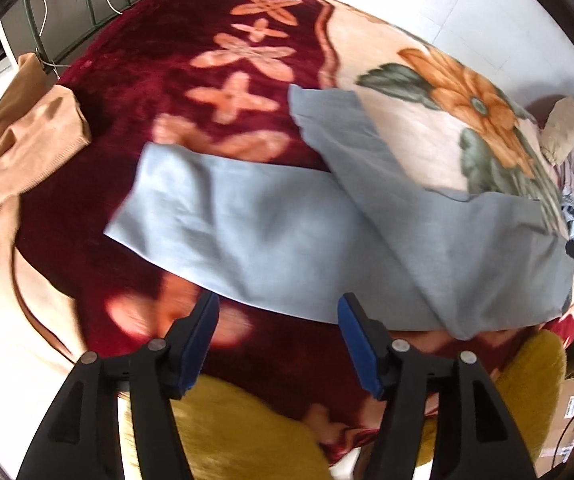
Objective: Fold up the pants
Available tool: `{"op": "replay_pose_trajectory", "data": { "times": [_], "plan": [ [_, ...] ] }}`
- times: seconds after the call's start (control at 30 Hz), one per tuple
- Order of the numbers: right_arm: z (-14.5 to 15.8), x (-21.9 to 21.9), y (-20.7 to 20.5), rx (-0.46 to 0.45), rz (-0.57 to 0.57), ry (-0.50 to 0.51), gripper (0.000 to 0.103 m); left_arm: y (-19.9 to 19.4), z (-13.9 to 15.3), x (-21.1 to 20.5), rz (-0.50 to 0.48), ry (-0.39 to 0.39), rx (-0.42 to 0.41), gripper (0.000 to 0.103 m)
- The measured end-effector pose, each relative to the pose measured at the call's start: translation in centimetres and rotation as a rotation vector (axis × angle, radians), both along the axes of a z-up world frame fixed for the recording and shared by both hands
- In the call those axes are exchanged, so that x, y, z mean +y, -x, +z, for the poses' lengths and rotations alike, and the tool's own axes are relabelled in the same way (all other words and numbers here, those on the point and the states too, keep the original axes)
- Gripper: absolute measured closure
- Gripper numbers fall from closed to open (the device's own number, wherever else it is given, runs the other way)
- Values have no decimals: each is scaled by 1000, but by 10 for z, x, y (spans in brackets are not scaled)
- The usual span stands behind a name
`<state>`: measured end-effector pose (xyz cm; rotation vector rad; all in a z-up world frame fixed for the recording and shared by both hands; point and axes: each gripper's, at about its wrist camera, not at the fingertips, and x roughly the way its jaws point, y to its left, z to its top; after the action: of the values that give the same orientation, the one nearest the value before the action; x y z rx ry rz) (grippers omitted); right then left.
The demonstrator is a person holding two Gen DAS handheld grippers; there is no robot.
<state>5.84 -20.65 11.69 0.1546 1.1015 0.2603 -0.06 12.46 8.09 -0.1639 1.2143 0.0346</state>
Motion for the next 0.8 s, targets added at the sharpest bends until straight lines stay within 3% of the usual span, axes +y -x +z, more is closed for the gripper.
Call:
{"op": "replay_pose_trajectory", "data": {
  "times": [0.13,0.3,0.43,0.8],
  "plan": [
    [-11,49,-15,41,63,-33,73,-7,1,23,4,-37,-2,38],
    [-23,105,-37,77,146,-46,73,-14,-7,53,44,29,11,38],
    [-32,139,-56,102,193,-45,72,-19,-17,61,54,38,37,38],
    [-73,194,-129,152,172,19,72,-27,-38,70,22,16,62,38]
  ]
}}
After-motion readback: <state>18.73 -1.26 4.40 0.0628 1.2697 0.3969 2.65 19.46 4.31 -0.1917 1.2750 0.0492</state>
